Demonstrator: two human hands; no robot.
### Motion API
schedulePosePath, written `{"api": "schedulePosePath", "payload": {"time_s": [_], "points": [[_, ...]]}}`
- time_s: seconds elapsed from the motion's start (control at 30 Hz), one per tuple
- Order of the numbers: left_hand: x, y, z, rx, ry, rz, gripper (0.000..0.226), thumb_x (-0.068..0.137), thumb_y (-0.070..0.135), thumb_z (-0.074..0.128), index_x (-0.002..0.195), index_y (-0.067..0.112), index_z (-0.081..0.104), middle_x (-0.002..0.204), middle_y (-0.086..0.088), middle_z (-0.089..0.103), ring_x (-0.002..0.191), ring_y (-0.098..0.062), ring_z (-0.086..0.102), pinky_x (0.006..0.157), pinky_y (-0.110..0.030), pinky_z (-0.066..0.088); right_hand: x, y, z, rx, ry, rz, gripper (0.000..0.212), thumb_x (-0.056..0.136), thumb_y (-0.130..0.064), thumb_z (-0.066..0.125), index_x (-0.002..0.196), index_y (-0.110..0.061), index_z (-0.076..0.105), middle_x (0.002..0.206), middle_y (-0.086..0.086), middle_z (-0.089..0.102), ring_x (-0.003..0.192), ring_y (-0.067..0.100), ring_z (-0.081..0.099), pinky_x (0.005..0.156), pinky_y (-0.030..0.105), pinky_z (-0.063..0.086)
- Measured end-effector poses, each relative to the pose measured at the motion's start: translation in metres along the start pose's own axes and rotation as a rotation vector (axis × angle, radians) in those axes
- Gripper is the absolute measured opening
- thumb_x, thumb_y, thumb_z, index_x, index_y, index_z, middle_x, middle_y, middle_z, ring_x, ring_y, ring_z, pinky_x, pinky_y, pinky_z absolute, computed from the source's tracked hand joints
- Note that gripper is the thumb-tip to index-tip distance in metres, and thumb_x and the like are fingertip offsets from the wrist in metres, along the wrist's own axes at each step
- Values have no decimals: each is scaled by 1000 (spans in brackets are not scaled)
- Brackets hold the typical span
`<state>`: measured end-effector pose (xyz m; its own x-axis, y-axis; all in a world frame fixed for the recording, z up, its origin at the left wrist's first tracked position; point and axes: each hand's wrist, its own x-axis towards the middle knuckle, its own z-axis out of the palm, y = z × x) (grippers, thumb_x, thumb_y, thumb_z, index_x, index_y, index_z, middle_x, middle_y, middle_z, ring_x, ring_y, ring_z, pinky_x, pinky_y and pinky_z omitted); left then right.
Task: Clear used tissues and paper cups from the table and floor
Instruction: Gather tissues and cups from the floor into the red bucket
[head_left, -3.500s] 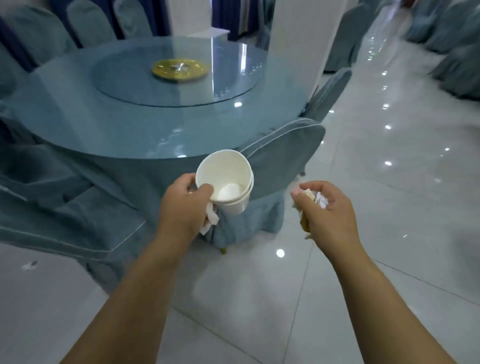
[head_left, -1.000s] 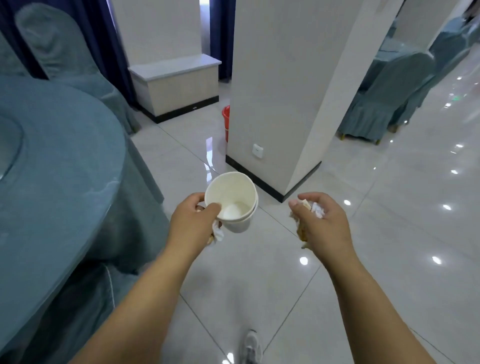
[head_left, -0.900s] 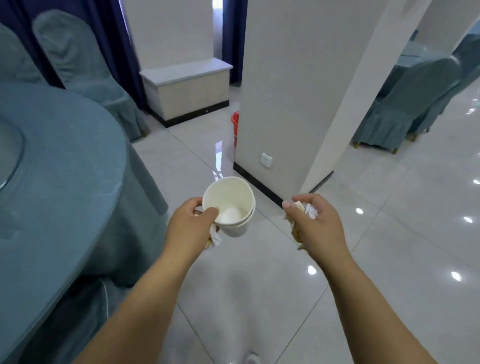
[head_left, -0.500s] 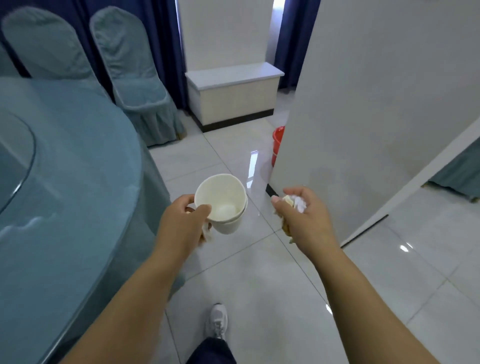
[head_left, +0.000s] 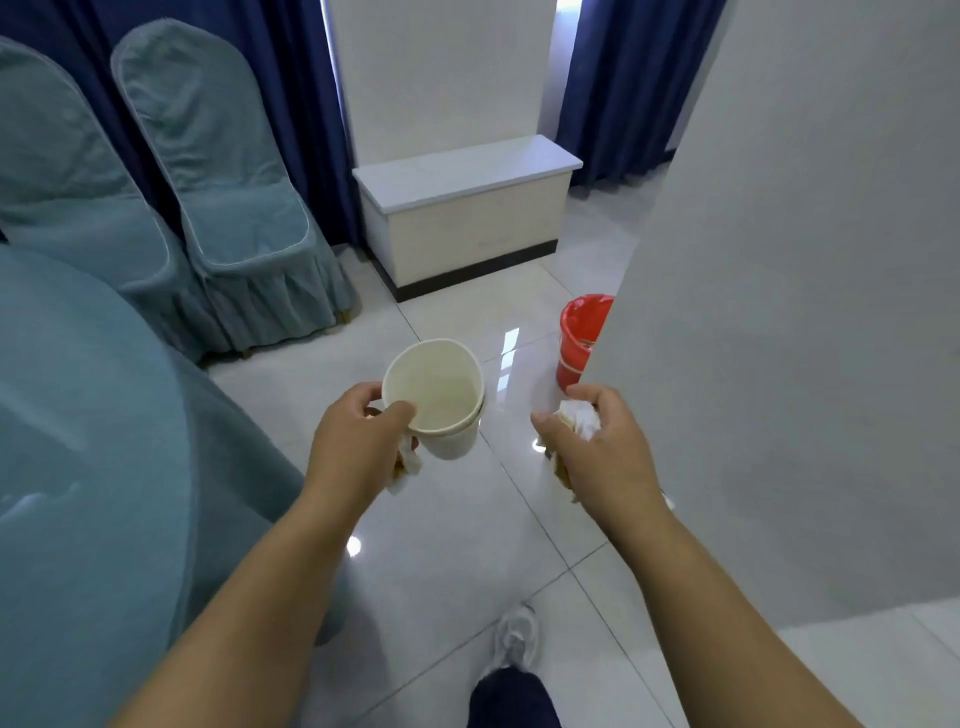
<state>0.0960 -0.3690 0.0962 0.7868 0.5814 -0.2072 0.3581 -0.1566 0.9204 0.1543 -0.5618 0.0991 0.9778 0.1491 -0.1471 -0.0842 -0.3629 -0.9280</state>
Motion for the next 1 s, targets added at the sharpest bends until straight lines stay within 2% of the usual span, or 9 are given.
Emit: {"api": "schedulePosePath", "payload": {"time_s": [0.1, 0.17, 0.27, 0.43, 0.53, 0.67, 0.8, 0.9, 1.0], "points": [[70, 11, 24, 34, 39, 1, 22, 91, 23, 54, 113, 20, 55, 94, -1, 59, 82, -14, 57, 59, -21, 42, 79, -1, 8, -19, -10, -18, 46, 83, -41, 66, 123, -28, 47, 116, -4, 54, 94, 17, 59, 66, 24, 54], [116, 22, 40, 38, 67, -22, 23, 91, 23, 54, 114, 21, 55, 93, 1, 58, 80, -11, 55, 57, -20, 40, 135, -7, 12, -54, -49, -27, 44, 84, -41, 65, 122, -26, 48, 110, -2, 55, 88, 15, 60, 58, 18, 50], [183, 43, 61, 64, 85, -61, 29, 91, 25, 55, 120, 20, 55, 103, -4, 59, 83, -13, 56, 57, -21, 40, 211, -23, 16, -69, -106, -17, 37, 85, -38, 65, 117, -25, 51, 96, -3, 58, 75, 10, 60, 50, 12, 44], [288, 72, 83, 90, 91, -91, 32, 90, 25, 55, 122, 21, 54, 103, -3, 57, 79, -13, 53, 57, -22, 39, 320, -45, 35, -112, -151, -4, 30, 84, -41, 65, 108, -27, 54, 92, 1, 64, 76, 16, 64, 66, 30, 57], [351, 82, 95, 100, 66, -106, 32, 91, 24, 56, 123, 21, 53, 104, -4, 57, 79, -13, 53, 58, -23, 40, 379, -49, 51, -125, -161, 24, 25, 84, -40, 65, 102, -27, 55, 88, -1, 65, 73, 14, 62, 62, 28, 54], [450, 91, 113, 152, -43, -69, 30, 91, 23, 55, 121, 21, 51, 103, -3, 55, 76, -11, 52, 55, -21, 39, 458, -46, 76, -89, -79, 73, 18, 83, -39, 66, 90, -29, 53, 82, 1, 64, 68, 15, 60, 61, 32, 53], [540, 109, 135, 212, -213, -41, 25, 90, 23, 56, 114, 24, 49, 98, -3, 56, 78, -11, 54, 55, -22, 43, 523, -42, 95, -90, 52, 206, 22, 79, -45, 67, 84, -29, 52, 85, 1, 64, 76, 21, 63, 68, 38, 54], [593, 125, 160, 257, -323, -21, 23, 90, 23, 56, 112, 25, 48, 87, 5, 55, 75, -8, 54, 57, -23, 45, 557, -38, 97, -59, 121, 313, 27, 77, -46, 68, 88, -28, 53, 86, 0, 62, 79, 20, 62, 71, 39, 54], [632, 139, 197, 301, -418, -8, 24, 89, 21, 56, 110, 27, 46, 84, 4, 56, 72, -9, 56, 57, -25, 48, 585, -30, 89, -14, 174, 404, 30, 78, -39, 70, 97, -25, 51, 90, -1, 59, 80, 17, 60, 70, 35, 54]]}}
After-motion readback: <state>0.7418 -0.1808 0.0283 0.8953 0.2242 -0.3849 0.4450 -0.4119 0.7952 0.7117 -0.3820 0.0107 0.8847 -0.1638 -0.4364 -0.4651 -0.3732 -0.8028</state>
